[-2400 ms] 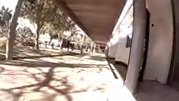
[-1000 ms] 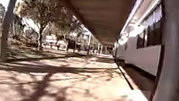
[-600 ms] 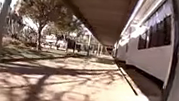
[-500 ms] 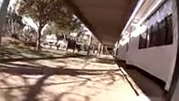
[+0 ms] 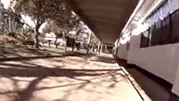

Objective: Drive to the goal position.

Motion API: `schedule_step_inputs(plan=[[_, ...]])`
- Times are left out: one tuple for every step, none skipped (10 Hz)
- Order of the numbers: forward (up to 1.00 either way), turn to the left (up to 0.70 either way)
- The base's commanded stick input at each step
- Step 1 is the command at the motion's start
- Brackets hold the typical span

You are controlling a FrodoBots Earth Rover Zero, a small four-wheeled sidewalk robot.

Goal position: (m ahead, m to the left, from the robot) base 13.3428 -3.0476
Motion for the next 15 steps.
schedule_step_inputs(plan=[[0.5, 0.0], [0.5, 0.0], [0.5, 0.0], [0.5, 0.0], [0.5, 0.0], [0.5, 0.0], [0.5, 0.0], [0.5, 0.0], [0.5, 0.0], [0.5, 0.0], [0.5, 0.0], [0.5, 0.0], [0.5, 0.0], [0.5, 0.0], [0.5, 0.0]])
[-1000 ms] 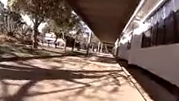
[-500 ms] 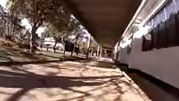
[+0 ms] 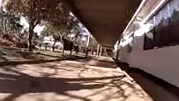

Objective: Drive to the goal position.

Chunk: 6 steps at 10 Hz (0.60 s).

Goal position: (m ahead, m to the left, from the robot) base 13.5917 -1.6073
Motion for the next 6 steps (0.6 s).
schedule_step_inputs(plan=[[0.5, 0.0], [0.5, 0.0], [0.5, 0.0], [0.5, 0.0], [0.5, 0.0], [0.5, 0.0]])
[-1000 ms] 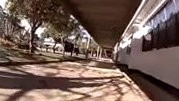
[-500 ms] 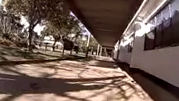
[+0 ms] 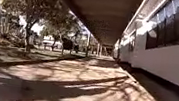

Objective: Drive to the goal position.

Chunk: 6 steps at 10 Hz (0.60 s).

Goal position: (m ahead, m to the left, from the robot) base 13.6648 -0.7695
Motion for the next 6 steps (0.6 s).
schedule_step_inputs(plan=[[0.5, 0.0], [0.5, 0.0], [0.5, 0.0], [0.5, 0.0], [0.5, 0.0], [0.5, 0.0]])
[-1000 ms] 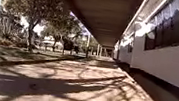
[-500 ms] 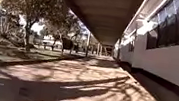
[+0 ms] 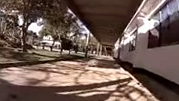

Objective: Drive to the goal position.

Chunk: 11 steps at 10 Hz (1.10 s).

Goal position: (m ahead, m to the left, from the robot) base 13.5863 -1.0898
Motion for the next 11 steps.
schedule_step_inputs(plan=[[0.5, 0.0], [0.5, 0.0], [0.5, 0.0], [0.5, 0.0], [0.5, 0.0], [0.5, 0.0], [0.5, 0.0], [0.5, 0.0], [0.5, 0.0], [0.5, 0.0], [0.5, 0.0]])
